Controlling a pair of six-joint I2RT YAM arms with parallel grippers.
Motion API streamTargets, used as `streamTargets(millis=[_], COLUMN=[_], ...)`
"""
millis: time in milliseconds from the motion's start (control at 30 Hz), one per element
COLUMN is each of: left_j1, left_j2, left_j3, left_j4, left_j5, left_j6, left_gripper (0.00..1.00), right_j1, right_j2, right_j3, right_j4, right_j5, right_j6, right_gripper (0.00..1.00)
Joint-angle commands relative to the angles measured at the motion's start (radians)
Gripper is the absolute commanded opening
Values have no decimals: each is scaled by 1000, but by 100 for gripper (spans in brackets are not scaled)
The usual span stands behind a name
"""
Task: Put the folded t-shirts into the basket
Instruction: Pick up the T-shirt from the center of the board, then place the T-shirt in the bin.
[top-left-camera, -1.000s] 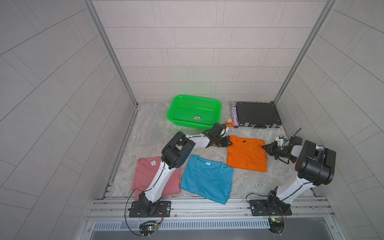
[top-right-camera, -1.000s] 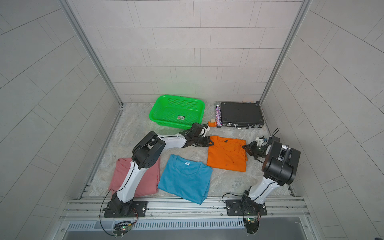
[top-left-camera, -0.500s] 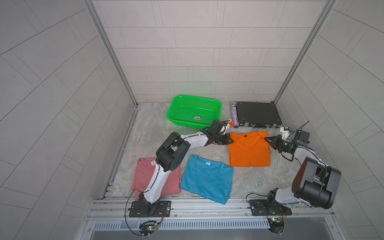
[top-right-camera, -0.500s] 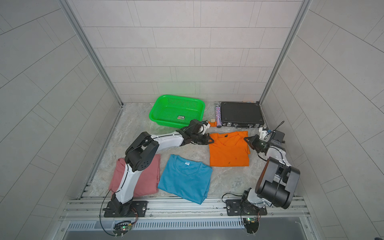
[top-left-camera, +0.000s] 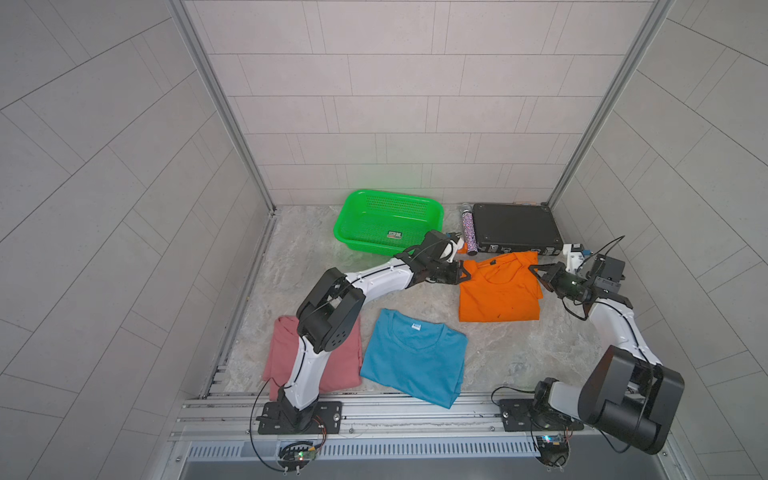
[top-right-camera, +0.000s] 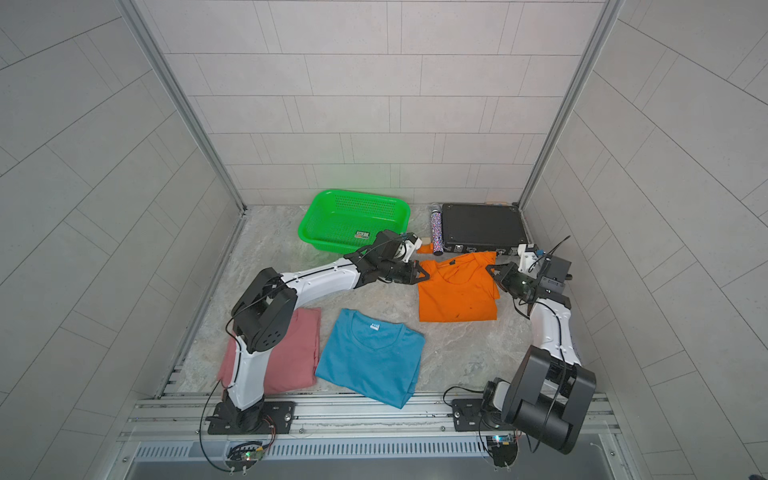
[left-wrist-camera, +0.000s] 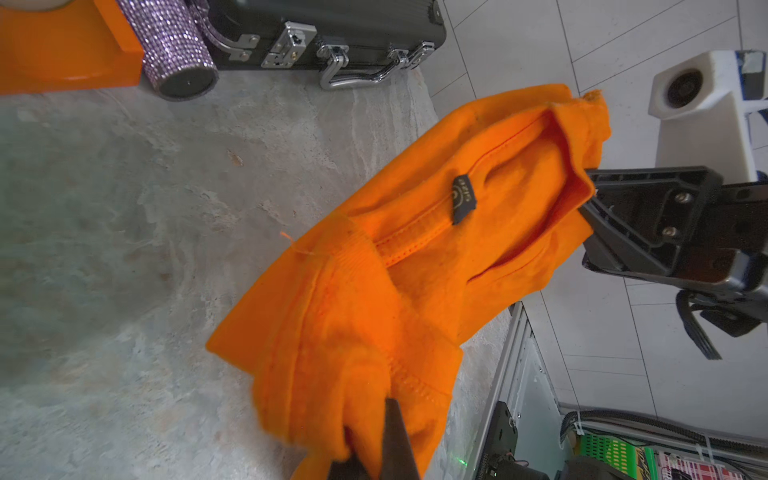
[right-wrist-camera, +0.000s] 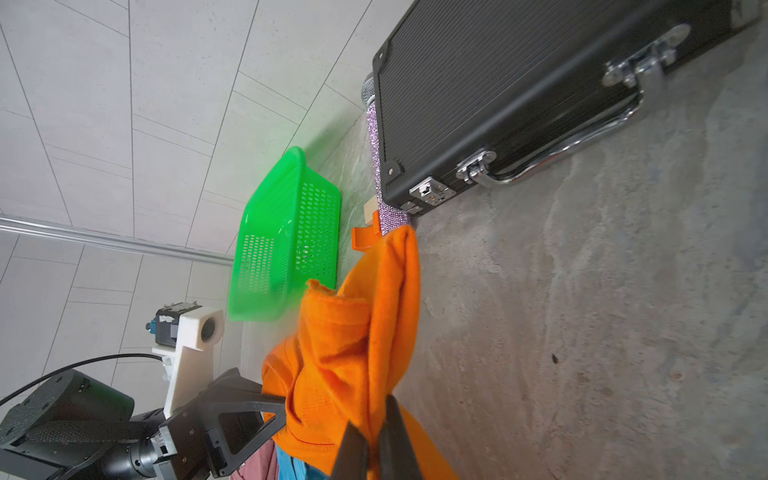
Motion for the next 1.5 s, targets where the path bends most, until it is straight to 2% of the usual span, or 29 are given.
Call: streamTargets(millis=[0, 233, 400, 767, 900, 1033, 1200, 1467], left_j1=[10, 75, 162, 383, 438, 496, 555, 612], left_j2=[-75, -146, -206, -310, -309, -282, -207, -4], left_j3=[-6, 20, 5, 66, 108, 146, 222, 390], left_j4=[-57, -127, -156, -302, -335, -336, -340, -379], left_j5=[-4, -5, 5, 32, 25, 6, -48, -136], left_j6=[40, 65, 69, 179, 234, 292, 350, 465], left_gripper=[0, 0, 0, 0, 0, 0, 0, 0], right_j1=[40, 194, 316, 577, 672, 730, 753, 754], right_j2=[-62, -56, 13, 282, 446, 599, 763, 992], right_j3=[41, 166, 269, 551, 673, 826, 973, 1091], right_j4=[20, -5, 12, 141, 242, 272, 327, 447], right_j5=[37, 123, 179, 287, 313, 326, 327, 361], right_j6=[48, 79, 102, 182, 241, 267, 308, 411], right_gripper=[0, 0, 0, 0, 0, 0, 0, 0])
